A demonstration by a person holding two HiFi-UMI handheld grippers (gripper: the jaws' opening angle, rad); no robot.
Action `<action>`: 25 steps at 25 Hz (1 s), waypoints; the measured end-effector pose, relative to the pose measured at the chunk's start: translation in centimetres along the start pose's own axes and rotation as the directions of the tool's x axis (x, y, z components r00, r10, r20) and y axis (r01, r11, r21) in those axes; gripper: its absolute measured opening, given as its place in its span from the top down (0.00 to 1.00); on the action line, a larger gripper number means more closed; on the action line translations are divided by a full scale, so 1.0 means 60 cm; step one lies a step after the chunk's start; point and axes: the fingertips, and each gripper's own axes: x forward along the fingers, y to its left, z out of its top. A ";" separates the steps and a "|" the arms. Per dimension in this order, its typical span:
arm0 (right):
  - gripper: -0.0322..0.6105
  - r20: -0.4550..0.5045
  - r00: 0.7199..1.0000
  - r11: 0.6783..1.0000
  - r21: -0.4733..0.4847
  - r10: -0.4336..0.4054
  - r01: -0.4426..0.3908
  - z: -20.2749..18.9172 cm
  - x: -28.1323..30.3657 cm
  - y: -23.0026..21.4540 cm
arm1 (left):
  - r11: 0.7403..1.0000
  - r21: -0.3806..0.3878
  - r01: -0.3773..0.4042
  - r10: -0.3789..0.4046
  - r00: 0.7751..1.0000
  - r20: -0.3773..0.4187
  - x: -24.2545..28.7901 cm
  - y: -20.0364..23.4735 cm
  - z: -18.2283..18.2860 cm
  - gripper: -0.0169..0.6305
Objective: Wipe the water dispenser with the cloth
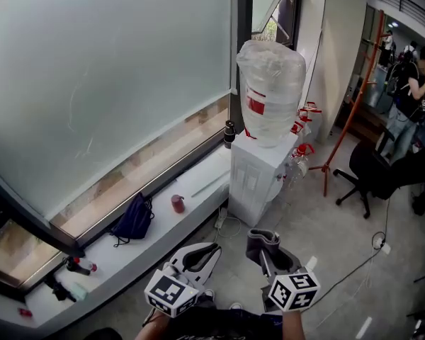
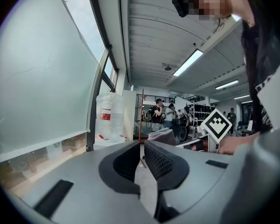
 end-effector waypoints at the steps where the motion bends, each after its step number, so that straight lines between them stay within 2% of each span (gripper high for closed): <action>1: 0.78 -0.001 1.000 1.000 -0.002 0.002 -0.002 -0.002 -0.003 0.000 | 1.000 0.001 0.000 0.000 1.000 0.000 0.000 -0.003 0.001 0.91; 14: 0.78 -0.004 0.999 0.999 0.022 0.032 -0.032 -0.032 -0.057 -0.048 | 0.998 0.000 -0.060 0.060 0.998 -0.007 0.005 -0.060 -0.014 0.91; 25: 0.78 -0.015 0.998 0.996 0.068 0.063 -0.061 -0.031 -0.004 -0.069 | 0.996 0.030 -0.083 0.084 0.995 -0.048 0.029 -0.037 -0.010 0.91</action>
